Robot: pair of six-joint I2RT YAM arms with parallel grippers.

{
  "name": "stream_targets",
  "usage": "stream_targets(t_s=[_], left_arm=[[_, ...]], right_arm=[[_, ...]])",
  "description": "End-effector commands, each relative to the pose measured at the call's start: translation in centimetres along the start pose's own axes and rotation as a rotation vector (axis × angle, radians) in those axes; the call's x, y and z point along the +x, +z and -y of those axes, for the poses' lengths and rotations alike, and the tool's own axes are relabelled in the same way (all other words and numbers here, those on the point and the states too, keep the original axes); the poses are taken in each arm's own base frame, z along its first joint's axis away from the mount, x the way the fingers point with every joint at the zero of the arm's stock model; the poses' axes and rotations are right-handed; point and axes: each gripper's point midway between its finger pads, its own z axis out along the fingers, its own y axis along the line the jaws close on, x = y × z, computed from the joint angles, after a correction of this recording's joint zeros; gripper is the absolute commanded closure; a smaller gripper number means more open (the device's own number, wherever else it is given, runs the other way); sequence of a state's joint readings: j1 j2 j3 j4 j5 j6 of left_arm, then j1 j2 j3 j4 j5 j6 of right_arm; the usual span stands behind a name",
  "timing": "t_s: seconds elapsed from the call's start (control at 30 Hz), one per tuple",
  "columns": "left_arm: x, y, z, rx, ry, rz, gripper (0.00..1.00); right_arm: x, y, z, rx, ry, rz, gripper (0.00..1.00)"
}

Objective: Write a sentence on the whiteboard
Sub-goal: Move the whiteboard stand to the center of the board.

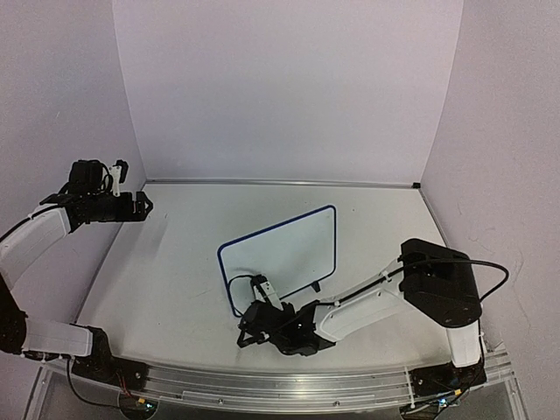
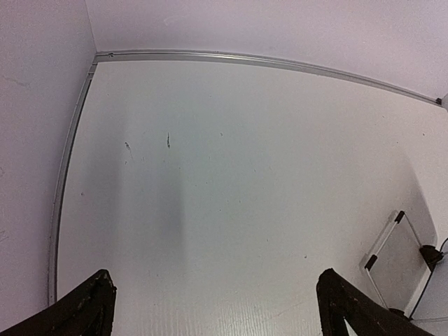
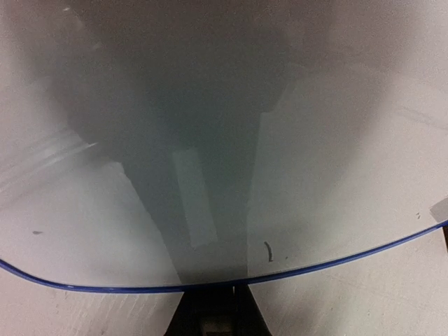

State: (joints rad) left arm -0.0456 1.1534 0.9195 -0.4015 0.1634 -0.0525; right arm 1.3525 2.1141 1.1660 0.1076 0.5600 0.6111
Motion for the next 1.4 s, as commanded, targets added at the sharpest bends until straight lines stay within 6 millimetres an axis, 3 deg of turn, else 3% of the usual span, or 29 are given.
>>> stream_targets(t_s=[0.0, 0.3, 0.7, 0.9, 0.97, 1.07, 1.13, 1.23, 1.37], left_arm=[[-1.4, -0.9, 0.2, 0.008, 0.000, 0.042, 0.01], [-1.5, -1.1, 0.3, 0.009, -0.008, 0.044, 0.01], [-1.4, -0.8, 0.4, 0.015, -0.022, 0.025, 0.01], [-1.2, -0.6, 0.4, 0.017, -0.031, 0.013, 0.01], [-1.3, -0.6, 0.3, 0.014, -0.035, 0.009, 0.01], [-1.2, -0.4, 0.3, 0.013, -0.042, -0.001, 0.01], [-1.1, -0.4, 0.3, 0.013, -0.046, -0.006, 0.01], [-1.0, -0.3, 0.3, 0.014, -0.052, -0.010, 0.01], [-1.1, -0.3, 0.5, 0.024, -0.053, -0.009, 0.01]], right_arm=[[0.2, 1.0, 2.9, 0.212, 0.084, 0.002, 1.00], [-1.2, 3.8, 3.3, 0.263, 0.163, -0.006, 1.00], [-2.5, 7.1, 7.3, 0.382, 0.230, -0.019, 1.00], [-3.4, 7.3, 7.6, 0.362, 0.197, -0.045, 0.99], [-4.6, 6.9, 6.8, 0.314, 0.159, -0.046, 0.83], [-6.0, 6.0, 5.0, 0.198, 0.119, -0.049, 0.46], [-6.5, 5.1, 4.0, 0.124, 0.100, -0.054, 0.32], [-6.7, 3.2, 2.6, 0.026, 0.061, -0.063, 0.22], [-6.3, 0.0, 1.3, -0.067, 0.017, -0.074, 0.18]])
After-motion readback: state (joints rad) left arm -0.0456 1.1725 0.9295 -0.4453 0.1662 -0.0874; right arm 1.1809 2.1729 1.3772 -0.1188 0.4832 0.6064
